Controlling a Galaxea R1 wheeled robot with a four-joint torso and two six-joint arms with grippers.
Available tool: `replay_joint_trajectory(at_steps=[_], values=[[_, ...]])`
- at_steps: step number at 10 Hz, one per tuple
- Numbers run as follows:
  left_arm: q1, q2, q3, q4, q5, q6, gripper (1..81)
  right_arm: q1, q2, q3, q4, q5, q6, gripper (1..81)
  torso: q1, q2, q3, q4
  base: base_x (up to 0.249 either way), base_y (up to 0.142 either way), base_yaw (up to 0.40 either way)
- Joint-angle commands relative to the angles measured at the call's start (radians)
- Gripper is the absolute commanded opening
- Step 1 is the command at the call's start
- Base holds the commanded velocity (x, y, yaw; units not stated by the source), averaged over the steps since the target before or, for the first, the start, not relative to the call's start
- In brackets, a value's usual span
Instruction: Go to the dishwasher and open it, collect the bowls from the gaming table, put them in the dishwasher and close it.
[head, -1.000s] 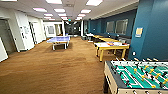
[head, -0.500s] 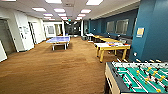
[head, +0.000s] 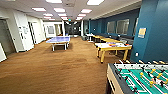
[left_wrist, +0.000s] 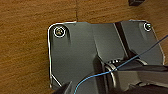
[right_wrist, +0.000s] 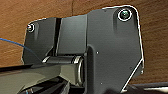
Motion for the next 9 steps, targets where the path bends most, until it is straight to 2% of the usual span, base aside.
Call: replay_joint_trajectory(at_steps=[1,9], values=[[-0.056,-0.007,-0.006,0.000,0.041,0.003,81.1,0.056,-0.002,0.002,-0.002,-0.057,-0.001,81.1,0.000,0.000,0.000,0.000,0.124,0.000,0.000],[-0.056,-0.006,-0.006,0.000,0.040,0.003,81.1,0.054,-0.002,0.002,-0.002,-0.055,-0.001,81.1,-0.002,0.000,0.000,0.000,0.150,0.000,0.000]])
